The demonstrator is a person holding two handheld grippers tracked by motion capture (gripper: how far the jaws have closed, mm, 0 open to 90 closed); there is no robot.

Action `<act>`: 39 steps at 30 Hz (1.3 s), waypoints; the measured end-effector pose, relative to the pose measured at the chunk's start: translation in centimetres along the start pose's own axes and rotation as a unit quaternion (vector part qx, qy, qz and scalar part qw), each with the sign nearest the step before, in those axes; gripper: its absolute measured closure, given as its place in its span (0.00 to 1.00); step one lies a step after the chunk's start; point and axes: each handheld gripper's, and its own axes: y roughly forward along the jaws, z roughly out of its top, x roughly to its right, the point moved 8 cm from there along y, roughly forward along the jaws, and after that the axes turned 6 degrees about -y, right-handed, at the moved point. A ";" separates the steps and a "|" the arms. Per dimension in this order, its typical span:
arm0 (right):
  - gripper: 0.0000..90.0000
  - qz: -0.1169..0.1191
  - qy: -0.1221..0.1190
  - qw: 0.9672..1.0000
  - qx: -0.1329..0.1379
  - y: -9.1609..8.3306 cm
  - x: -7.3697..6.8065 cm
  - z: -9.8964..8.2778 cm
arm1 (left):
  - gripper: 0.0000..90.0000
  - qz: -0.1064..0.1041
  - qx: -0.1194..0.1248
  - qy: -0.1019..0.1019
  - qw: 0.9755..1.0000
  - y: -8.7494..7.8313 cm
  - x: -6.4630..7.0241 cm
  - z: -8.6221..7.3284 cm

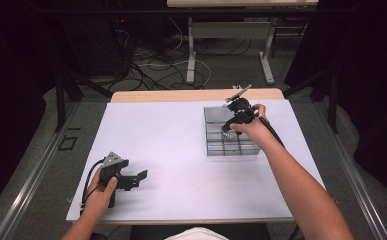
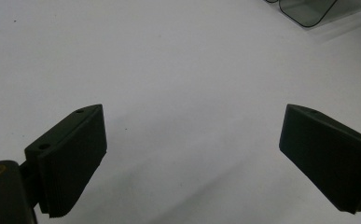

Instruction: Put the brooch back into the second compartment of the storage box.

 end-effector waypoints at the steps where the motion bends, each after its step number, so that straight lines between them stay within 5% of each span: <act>1: 0.32 -0.005 -0.002 1.000 -0.008 -0.3 0.0 -0.1 | 0.08 0.000 0.000 0.000 1.000 0.0 0.0 0.0; 20: 0.22 -0.001 -0.005 0.999 0.034 -4.8 -1.3 -1.8 | 0.08 0.001 -0.001 0.000 1.000 0.0 0.0 0.0; 39: 0.00 0.013 -0.018 0.997 0.077 -7.1 -1.4 -7.4 | 0.08 0.004 0.006 -0.003 1.000 0.1 0.1 0.1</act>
